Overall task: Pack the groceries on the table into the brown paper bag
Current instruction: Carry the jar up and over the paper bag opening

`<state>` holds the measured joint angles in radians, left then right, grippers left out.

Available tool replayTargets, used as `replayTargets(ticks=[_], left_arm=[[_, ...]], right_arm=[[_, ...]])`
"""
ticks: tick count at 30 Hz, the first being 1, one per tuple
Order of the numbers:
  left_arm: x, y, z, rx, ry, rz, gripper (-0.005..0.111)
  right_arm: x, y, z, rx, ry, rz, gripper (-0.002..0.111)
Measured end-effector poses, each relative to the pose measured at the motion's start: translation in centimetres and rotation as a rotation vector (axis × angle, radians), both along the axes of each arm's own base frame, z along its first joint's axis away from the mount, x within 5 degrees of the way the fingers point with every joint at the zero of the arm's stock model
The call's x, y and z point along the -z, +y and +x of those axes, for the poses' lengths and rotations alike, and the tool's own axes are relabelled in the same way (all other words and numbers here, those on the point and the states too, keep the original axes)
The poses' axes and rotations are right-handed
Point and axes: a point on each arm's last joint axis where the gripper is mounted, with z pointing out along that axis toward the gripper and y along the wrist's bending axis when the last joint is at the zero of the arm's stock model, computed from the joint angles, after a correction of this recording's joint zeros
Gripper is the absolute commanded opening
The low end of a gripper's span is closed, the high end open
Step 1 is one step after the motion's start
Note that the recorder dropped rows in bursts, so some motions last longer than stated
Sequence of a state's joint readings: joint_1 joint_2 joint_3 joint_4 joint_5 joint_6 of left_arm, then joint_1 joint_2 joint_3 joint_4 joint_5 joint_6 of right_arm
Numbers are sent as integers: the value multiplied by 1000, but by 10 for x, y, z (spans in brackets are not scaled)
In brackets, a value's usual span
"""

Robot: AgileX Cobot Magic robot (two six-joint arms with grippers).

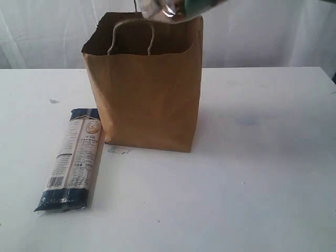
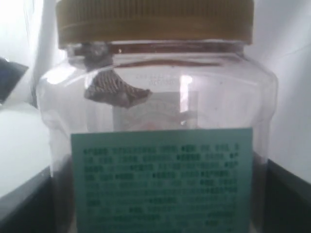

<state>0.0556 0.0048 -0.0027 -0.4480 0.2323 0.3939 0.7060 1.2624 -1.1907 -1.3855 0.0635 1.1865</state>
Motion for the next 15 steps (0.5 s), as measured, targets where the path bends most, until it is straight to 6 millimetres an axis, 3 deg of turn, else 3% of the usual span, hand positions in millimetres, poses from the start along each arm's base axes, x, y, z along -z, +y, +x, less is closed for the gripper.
replayTargets(ticks=[6,15], left_arm=[[0,0,0,0,0,0,0],[0,0,0,0,0,0,0]], right_arm=[[24,27,52,44,8,-134,0],[48,37,95,34,45,-166,0]])
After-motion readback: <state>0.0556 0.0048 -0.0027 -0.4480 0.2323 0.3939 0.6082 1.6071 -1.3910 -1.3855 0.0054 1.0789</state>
